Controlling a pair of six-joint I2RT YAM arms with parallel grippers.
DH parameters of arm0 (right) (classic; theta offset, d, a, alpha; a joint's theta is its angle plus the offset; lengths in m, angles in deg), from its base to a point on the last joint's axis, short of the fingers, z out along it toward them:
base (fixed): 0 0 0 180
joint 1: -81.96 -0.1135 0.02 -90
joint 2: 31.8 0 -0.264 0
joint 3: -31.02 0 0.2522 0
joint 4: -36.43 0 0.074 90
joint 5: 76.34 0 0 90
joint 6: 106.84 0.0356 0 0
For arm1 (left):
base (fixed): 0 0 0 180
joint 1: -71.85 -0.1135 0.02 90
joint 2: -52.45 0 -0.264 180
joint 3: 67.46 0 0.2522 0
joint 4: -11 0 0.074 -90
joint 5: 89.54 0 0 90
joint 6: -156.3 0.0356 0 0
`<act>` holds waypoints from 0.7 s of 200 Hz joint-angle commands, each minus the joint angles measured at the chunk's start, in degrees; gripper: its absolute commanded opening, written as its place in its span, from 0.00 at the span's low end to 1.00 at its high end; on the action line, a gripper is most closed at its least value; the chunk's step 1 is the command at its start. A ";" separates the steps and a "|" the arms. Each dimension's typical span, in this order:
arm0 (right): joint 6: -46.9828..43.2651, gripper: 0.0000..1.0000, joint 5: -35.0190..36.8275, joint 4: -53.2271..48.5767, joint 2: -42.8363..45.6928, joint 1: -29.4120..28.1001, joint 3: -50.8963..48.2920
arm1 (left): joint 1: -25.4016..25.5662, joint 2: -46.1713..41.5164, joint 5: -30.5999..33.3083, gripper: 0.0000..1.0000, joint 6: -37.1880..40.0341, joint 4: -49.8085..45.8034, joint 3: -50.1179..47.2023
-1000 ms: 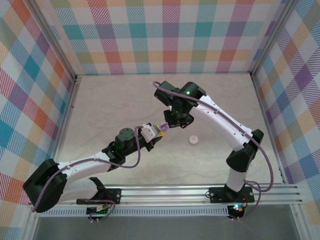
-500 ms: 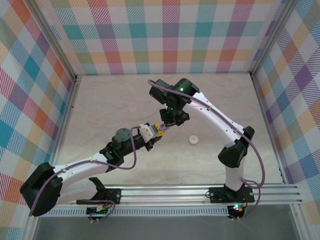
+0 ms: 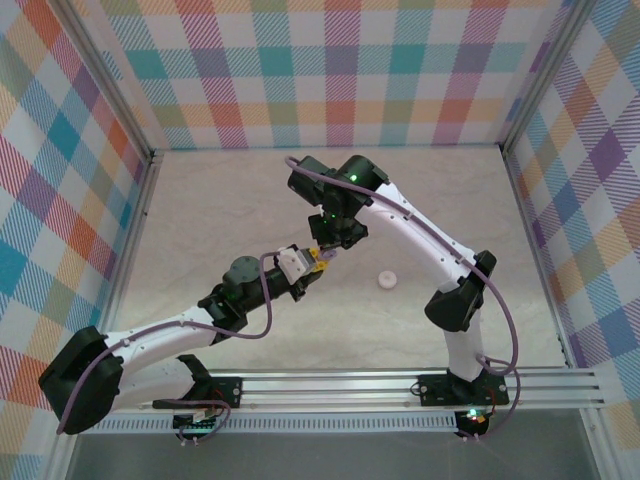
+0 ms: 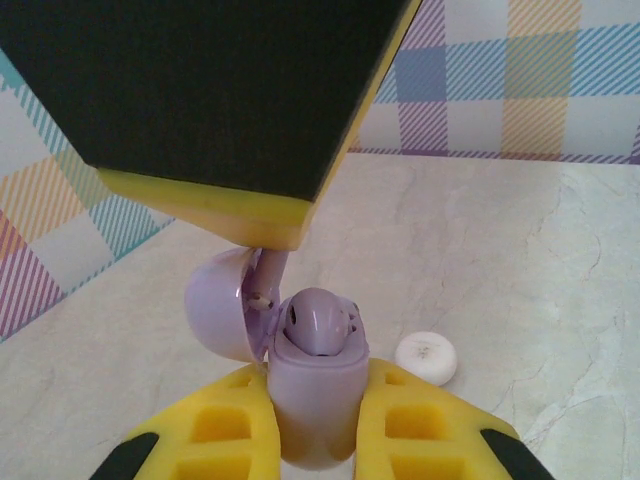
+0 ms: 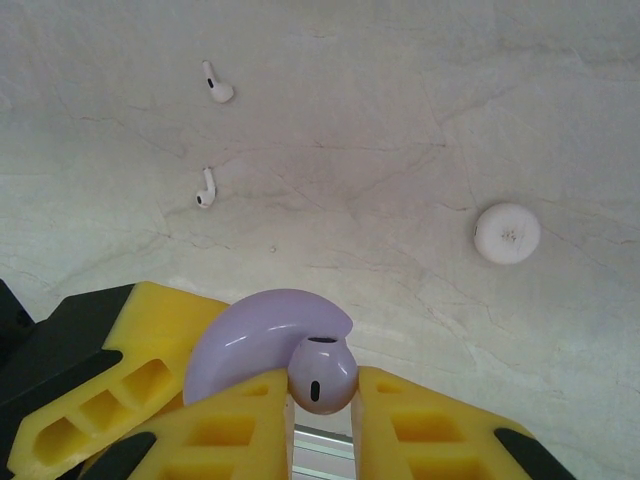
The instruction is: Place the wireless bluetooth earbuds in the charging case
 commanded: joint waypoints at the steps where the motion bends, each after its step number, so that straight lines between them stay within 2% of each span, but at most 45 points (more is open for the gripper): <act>1: 1.29 0.22 1.09 -10.04 -0.21 -0.36 0.94 | 0.99 -1.86 0.57 0.00 1.39 0.93 0.33; 140: 0.21 0.23 1.15 -10.10 -0.21 -0.36 -1.98 | 0.97 -2.58 3.17 0.00 3.83 -4.71 1.85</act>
